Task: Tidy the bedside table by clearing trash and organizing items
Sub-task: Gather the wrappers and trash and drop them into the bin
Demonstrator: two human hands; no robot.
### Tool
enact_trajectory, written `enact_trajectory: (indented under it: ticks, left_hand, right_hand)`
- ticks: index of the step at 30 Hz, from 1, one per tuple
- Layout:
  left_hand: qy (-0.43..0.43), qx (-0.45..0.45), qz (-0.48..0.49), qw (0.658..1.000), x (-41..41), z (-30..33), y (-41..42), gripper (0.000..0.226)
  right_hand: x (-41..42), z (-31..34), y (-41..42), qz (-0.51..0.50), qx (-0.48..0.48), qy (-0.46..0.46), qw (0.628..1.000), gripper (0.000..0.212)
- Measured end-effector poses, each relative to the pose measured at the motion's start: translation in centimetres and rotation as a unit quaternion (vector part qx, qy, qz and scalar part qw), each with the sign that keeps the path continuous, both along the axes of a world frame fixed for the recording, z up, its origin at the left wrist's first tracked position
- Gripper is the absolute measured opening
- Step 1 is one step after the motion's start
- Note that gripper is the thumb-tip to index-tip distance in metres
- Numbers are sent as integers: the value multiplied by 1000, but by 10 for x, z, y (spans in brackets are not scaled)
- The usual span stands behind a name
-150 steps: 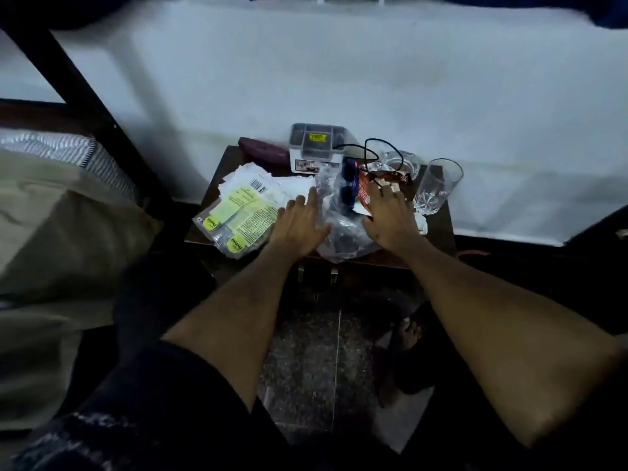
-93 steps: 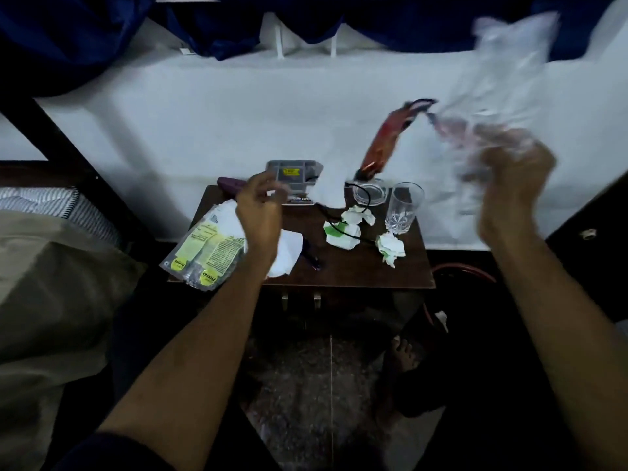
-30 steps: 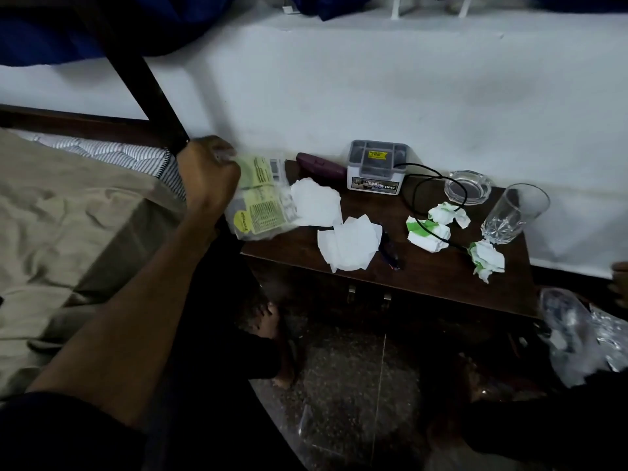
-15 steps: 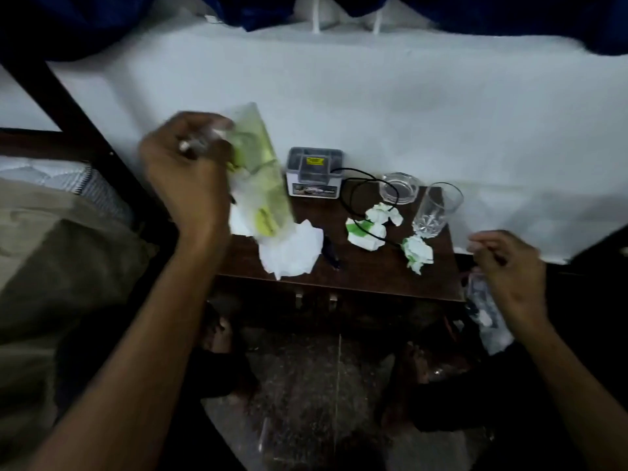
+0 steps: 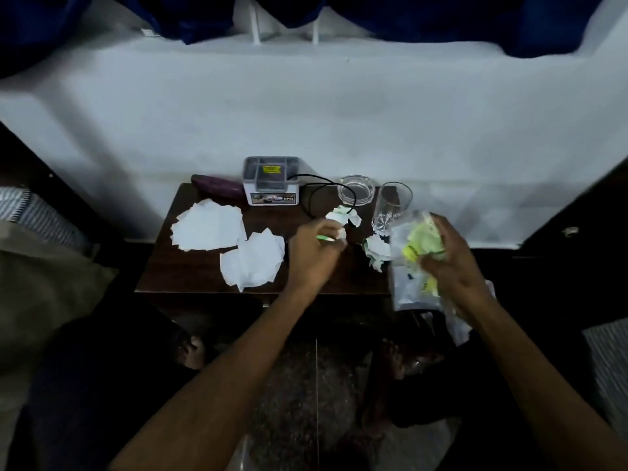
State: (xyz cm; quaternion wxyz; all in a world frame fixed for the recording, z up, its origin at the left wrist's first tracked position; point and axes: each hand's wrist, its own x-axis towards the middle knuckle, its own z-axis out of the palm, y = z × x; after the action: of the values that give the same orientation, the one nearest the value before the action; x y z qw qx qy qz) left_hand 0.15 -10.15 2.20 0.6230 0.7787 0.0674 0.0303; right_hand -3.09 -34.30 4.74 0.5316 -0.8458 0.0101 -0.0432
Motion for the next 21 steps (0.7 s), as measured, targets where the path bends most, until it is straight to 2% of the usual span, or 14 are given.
enact_trajectory:
  ticks: [2,5,8,10,12,15,18,21]
  left_hand:
    - [2,112,44,993,17,-7,22,24]
    - [22,253,58,965,35,-13,43,24]
    - [53,414,25,908,46,-19,41,18]
    - [76,491,-10,868,50,-24,34,29]
    - [98,522,-35,847,54,-30,25,49]
    - [113,509,-41,852,60,-38,10,72]
    - [112,483,-31,868,64,-42,-2,76]
    - [112,482,-17,869,65,-42,-7,69]
  right_hand:
    - [2,0,-27,0,-110,-46,993,77]
    - [14,5,-40,-45,-315,-40,947,84]
    - [31,6,-26,-40,-458,28,888,72]
    - [40,3,-8,3,-522,65,851,55]
    - [49,-6,11,37,-544,90,834,47]
    - [56,-29,33,29,-519,96,849,53]
    - [61,-47,50,-12,-500,95,861,66]
    - [64,-60,63,-34,-504,115,855,68]
